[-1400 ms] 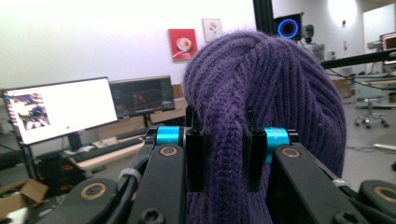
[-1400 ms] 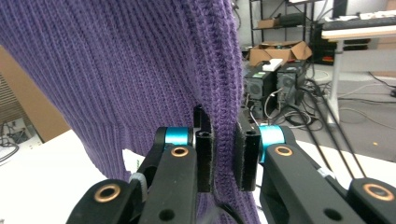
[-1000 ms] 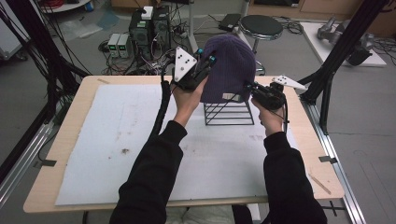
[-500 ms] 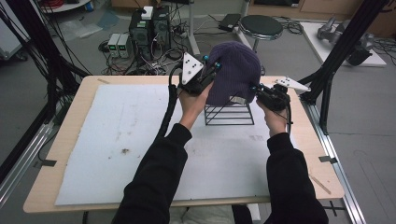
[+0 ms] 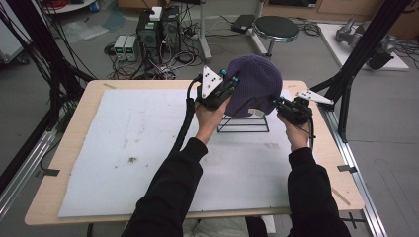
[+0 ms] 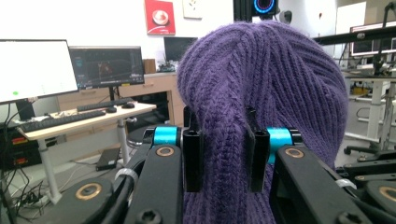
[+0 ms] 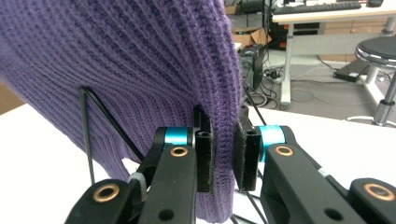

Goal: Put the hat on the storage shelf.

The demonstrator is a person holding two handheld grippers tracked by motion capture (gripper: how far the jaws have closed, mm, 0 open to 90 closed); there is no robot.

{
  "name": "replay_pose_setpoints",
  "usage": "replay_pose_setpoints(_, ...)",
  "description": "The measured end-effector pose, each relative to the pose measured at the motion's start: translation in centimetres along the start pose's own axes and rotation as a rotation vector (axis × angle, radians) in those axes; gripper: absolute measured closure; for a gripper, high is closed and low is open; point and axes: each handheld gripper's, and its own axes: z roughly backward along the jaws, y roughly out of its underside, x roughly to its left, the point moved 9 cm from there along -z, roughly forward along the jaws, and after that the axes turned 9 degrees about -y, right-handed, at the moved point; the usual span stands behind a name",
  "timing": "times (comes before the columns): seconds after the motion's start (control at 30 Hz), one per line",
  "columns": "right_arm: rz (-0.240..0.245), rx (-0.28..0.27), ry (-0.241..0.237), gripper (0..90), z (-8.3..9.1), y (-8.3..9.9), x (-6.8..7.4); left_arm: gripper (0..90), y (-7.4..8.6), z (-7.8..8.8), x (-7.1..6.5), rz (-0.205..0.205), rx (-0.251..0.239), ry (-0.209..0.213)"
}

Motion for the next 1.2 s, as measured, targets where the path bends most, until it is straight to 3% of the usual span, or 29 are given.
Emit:
replay_pose_setpoints(0.37, -0.005, 0.063, 0.034, 81.5, -0.2, 1.4, -0.7, 74.5, 1.5, 0.5, -1.0, -0.038, 0.042, -0.049)
replay_pose_setpoints(0.7, -0.024, 0.137, 0.050, 81.5, -0.4, 3.8, -1.6, 74.4, 3.5, 0.6, -1.6, -0.052, 0.085, -0.061)
replay_pose_setpoints(0.9, -0.032, 0.190, 0.061, 81.1, -0.8, 4.7, -1.8, 74.2, 4.1, 0.6, -2.1, -0.085, 0.118, -0.076)
replay_pose_setpoints(1.2, -0.078, 0.253, 0.072, 80.7, -0.9, 5.9, -2.2, 73.9, 5.4, 0.8, -2.1, -0.060, 0.143, -0.077)
